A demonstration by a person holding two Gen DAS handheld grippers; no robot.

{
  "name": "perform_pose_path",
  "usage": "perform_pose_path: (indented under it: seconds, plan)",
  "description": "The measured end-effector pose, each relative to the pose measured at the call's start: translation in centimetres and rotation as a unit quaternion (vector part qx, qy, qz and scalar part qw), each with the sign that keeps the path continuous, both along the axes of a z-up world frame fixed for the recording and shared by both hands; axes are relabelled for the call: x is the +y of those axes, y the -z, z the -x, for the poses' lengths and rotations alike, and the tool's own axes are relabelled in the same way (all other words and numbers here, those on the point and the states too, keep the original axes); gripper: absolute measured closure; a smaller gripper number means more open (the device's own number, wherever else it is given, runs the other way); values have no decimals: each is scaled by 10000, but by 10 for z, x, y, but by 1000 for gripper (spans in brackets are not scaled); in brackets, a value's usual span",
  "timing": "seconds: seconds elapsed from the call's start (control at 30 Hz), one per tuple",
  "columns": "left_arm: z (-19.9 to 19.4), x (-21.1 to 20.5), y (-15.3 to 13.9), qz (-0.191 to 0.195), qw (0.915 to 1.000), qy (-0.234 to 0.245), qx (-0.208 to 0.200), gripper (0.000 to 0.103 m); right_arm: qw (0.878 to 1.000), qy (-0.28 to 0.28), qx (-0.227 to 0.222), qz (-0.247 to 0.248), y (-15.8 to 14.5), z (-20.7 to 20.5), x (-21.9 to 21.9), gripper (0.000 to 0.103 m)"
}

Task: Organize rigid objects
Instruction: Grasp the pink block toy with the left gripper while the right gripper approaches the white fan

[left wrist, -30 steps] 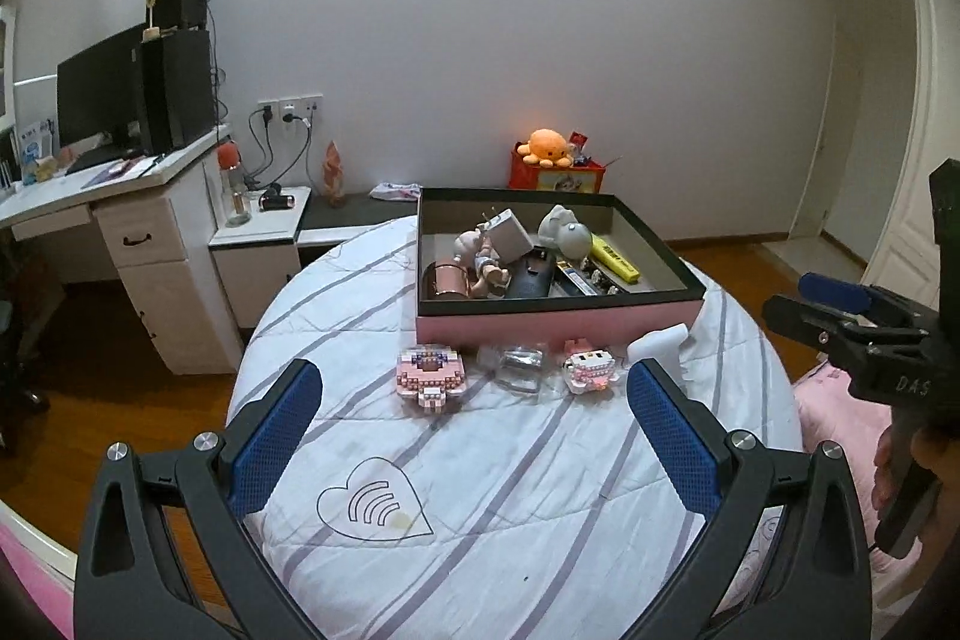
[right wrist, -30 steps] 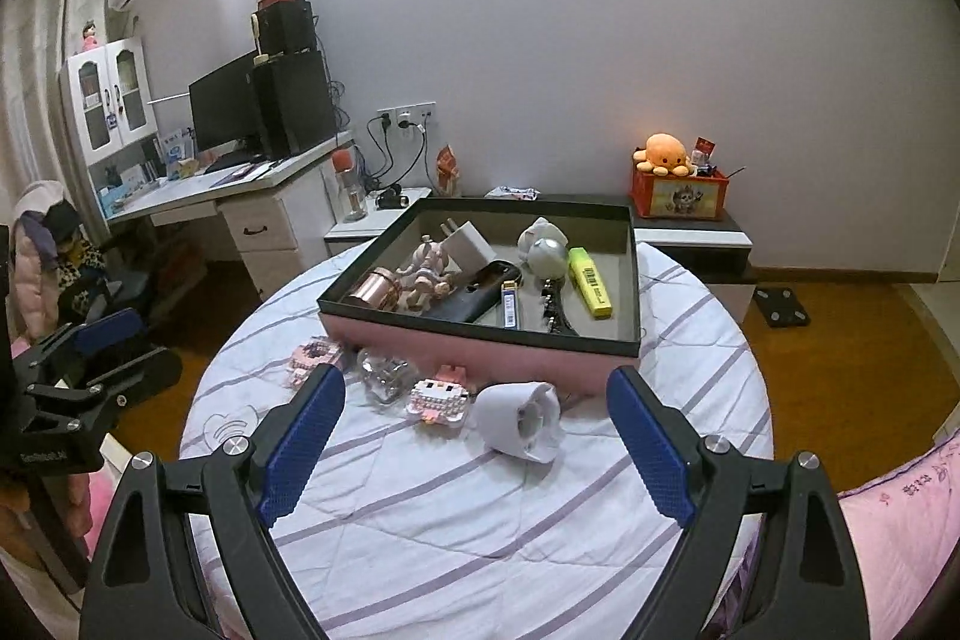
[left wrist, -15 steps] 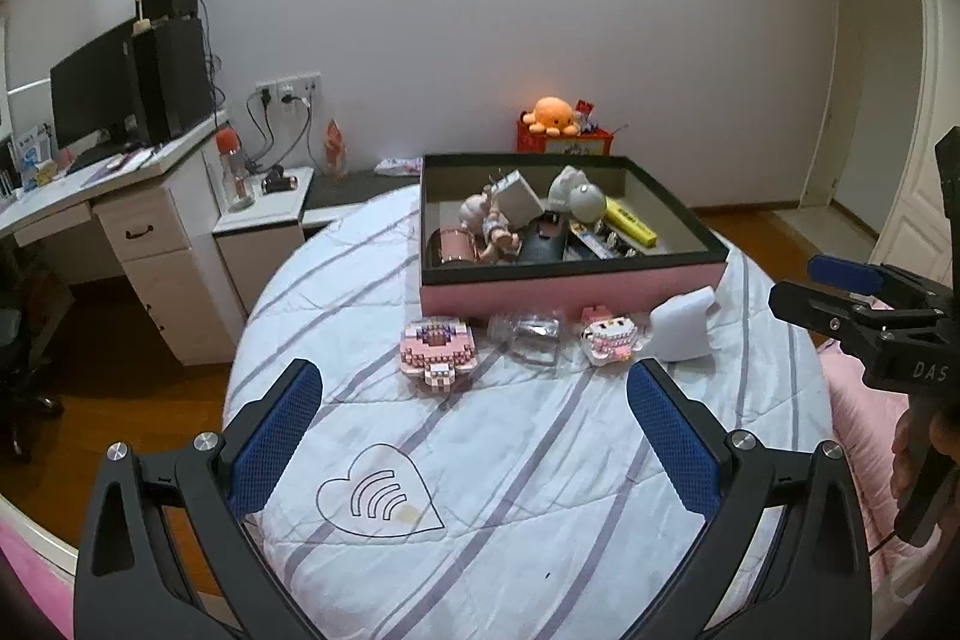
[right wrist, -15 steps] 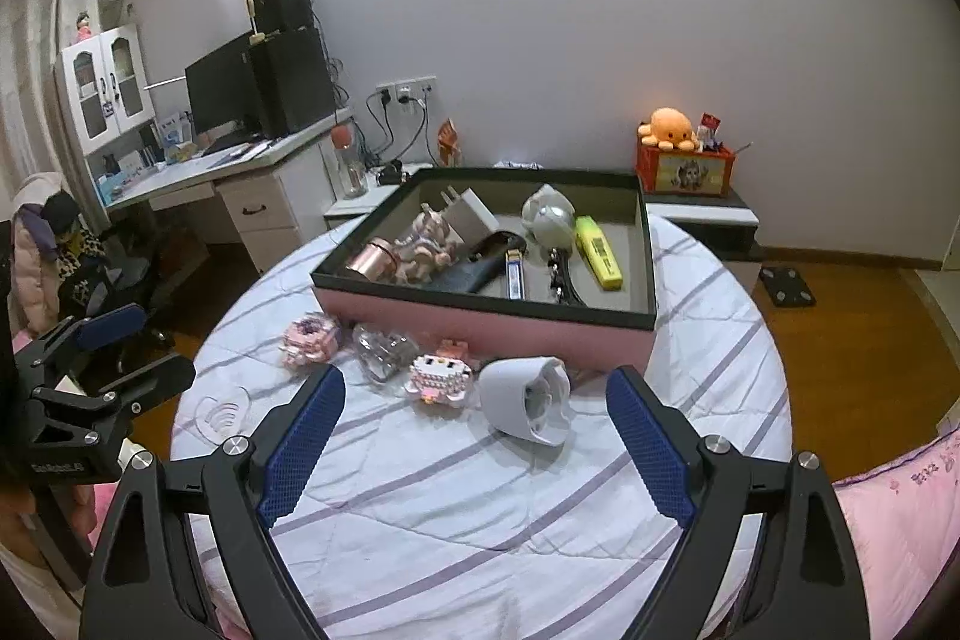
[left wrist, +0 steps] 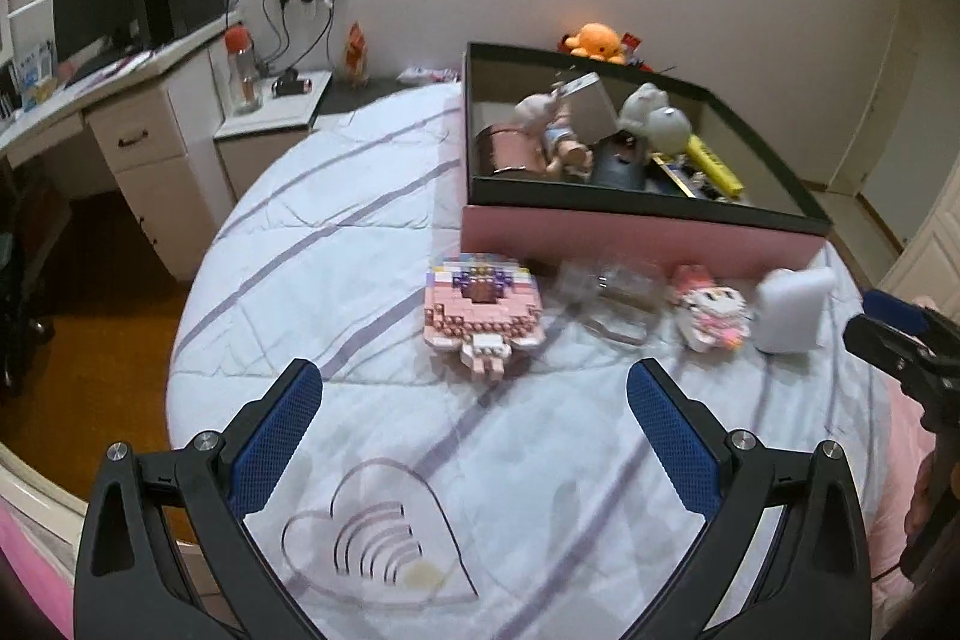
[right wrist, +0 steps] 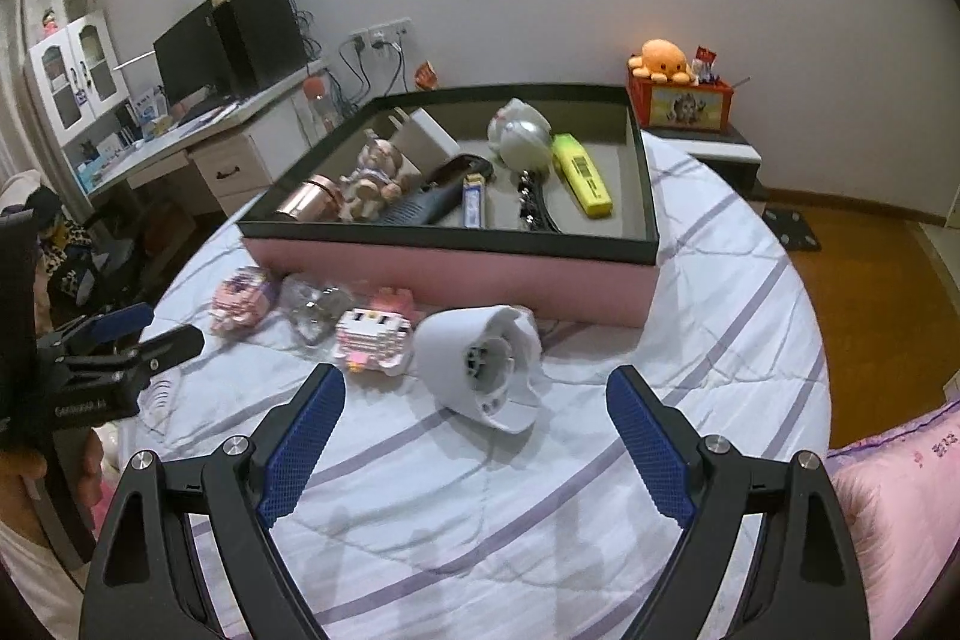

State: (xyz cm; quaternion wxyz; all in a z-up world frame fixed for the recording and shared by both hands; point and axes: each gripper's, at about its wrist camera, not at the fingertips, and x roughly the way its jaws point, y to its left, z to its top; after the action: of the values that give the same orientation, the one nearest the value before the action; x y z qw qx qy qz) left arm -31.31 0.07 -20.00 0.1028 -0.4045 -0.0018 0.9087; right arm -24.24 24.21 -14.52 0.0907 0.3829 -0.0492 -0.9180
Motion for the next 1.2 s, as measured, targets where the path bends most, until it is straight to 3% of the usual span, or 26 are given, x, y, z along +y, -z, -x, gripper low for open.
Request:
perform_pose_path:
  seconds: [0.3, 0.4, 0.6, 0.67, 0.7, 1.2]
  plan:
    - [34, 3, 18, 8, 9997, -61, -235, 2, 9997, 12, -240, 36, 16, 18, 11, 13]
    - [45, 6, 23, -67, 9993, 26, -367, 11, 9995, 30, -314, 31, 20, 21, 15, 13]
    - [55, 11, 29, 202, 9992, 55, -344, 28, 9990, 101, -427, 0, 26, 26, 19, 13]
    - [55, 11, 26, 226, 9992, 116, -318, 49, 9989, 87, -460, 2, 27, 27, 17, 13]
    - [53, 11, 25, 237, 9991, 157, -324, 51, 9988, 58, -483, 10, 27, 28, 15, 13]
    - [1, 1, 21, 380, 9973, 505, -361, 50, 9979, 32, -616, -192, 42, 49, -6, 13]
